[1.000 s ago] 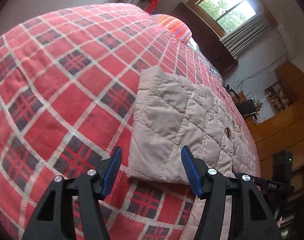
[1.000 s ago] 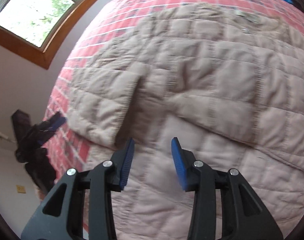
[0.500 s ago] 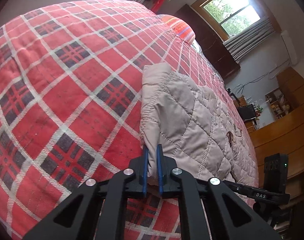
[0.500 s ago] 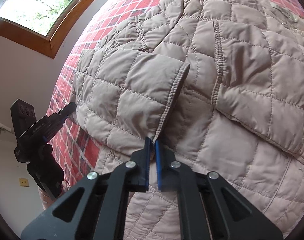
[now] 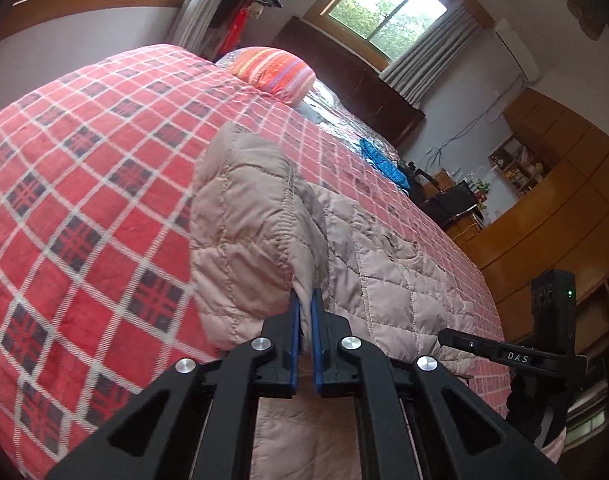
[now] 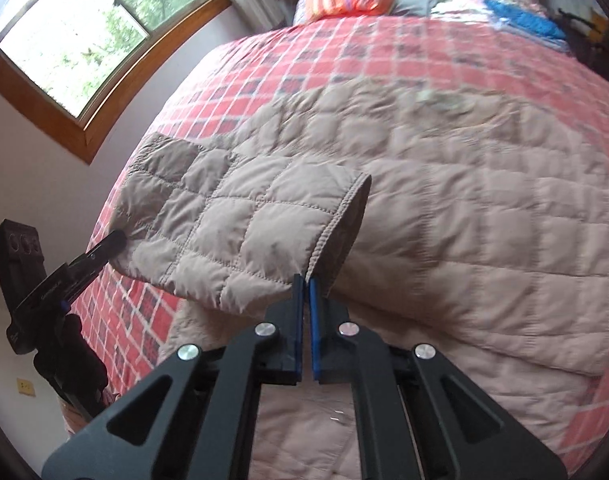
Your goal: Fold large clothes
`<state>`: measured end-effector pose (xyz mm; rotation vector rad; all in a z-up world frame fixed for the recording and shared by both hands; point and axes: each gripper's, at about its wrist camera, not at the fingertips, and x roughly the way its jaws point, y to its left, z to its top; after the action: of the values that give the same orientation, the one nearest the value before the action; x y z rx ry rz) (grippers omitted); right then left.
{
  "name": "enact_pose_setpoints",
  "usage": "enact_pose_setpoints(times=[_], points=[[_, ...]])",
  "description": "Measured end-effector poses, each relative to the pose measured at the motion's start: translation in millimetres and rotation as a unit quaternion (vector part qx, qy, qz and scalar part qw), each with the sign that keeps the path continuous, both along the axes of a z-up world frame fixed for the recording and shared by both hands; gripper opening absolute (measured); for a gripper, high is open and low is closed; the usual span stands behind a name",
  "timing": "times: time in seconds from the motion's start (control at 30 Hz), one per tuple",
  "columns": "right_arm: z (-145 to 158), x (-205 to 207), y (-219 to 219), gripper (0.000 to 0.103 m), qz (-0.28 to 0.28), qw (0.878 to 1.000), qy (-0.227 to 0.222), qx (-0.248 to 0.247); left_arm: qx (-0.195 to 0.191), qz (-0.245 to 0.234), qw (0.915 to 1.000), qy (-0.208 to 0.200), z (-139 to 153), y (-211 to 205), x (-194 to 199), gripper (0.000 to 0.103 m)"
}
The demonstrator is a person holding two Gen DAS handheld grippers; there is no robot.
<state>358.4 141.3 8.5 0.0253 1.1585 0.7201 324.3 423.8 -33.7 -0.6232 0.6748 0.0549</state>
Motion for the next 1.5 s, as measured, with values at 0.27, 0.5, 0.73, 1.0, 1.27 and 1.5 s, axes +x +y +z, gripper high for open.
enact_pose_setpoints(times=[0.27, 0.5, 0.73, 1.0, 1.27, 1.5], points=[[-0.2, 26.7, -85.3, 0.002, -0.075, 0.997, -0.019, -0.025, 0.028, -0.049, 0.9983, 0.018, -9.0, -79.9, 68.4, 0.005], [-36.4, 41.0, -120.9, 0.002, -0.118, 0.992, -0.005, -0.046, 0.065, -0.071, 0.9938, 0.055, -37.3, -128.6, 104.7, 0.007], [-65.4, 47.1, -145.1, 0.026, -0.129, 0.991, 0.032, -0.027, 0.048, -0.104, 0.992, 0.054, -33.7, -124.0, 81.8, 0.033], [-74.2, 61.6, -141.0, 0.049, -0.134, 0.989, 0.065, 0.019, 0.101, -0.027, 0.9932, 0.052, -21.3, -66.7, 66.3, 0.039], [-69.5, 64.0, -139.9, 0.007, -0.153, 0.987, 0.045, -0.002, 0.104, -0.006, 0.9919, 0.074, -43.1, -48.7, 69.7, 0.039], [-79.9, 69.5, -162.5, 0.007, -0.181, 0.981, 0.05, -0.052, 0.125, -0.013, 0.9865, 0.104, -55.7, -58.9, 83.9, 0.039]])
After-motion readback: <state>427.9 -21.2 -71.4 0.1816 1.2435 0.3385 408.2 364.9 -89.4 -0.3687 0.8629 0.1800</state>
